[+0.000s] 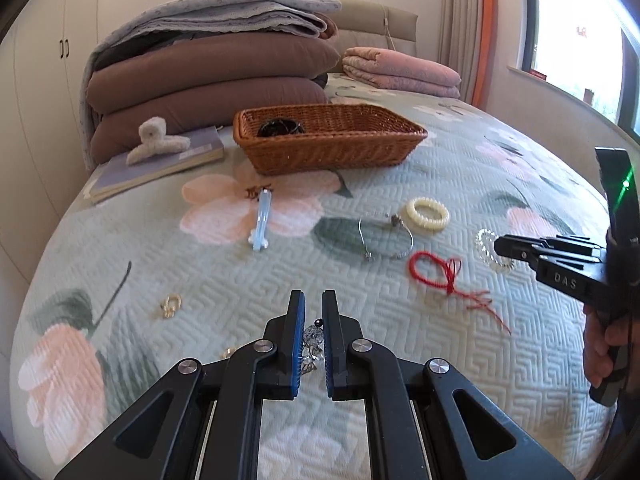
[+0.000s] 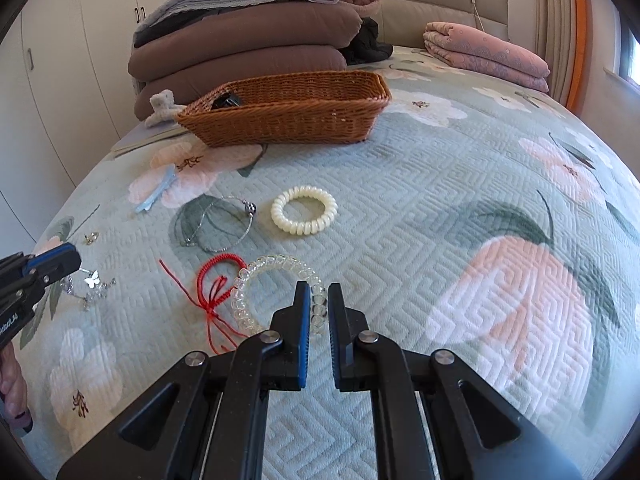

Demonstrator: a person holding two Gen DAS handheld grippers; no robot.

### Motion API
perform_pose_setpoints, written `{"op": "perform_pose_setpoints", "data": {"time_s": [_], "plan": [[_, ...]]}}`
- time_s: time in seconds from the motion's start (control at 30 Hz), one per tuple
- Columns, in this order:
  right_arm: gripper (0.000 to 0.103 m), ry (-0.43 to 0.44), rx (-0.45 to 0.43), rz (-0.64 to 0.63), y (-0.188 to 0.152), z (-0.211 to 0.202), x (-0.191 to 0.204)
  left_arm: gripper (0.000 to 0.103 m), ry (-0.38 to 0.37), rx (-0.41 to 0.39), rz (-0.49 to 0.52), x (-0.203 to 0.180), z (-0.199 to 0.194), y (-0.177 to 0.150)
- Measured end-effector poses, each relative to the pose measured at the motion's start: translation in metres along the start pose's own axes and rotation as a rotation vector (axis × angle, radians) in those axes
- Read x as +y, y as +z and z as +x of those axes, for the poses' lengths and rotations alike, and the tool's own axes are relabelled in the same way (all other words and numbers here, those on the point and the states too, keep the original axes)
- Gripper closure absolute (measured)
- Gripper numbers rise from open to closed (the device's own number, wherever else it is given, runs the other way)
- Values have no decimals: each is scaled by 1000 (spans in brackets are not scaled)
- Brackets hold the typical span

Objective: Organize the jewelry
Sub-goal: 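Grasp the clear coil hair tie with the right gripper while the left grasps the silver charm chain bracelet, then carry the clear coil with the right gripper while the left carries the chain bracelet toward the basket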

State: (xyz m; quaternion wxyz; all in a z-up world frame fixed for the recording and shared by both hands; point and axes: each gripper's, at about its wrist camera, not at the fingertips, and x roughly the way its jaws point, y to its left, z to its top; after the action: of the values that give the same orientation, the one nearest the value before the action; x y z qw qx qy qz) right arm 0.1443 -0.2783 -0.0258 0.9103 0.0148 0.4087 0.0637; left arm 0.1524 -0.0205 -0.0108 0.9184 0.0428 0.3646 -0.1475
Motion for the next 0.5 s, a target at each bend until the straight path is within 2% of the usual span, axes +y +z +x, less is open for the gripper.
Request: {"op": "perform_pose_setpoints", "data": {"time_s": [0.5], "plan": [[94,12,-45,-32,47,16,7,95,18,-33,-18,-9,45,49]]}}
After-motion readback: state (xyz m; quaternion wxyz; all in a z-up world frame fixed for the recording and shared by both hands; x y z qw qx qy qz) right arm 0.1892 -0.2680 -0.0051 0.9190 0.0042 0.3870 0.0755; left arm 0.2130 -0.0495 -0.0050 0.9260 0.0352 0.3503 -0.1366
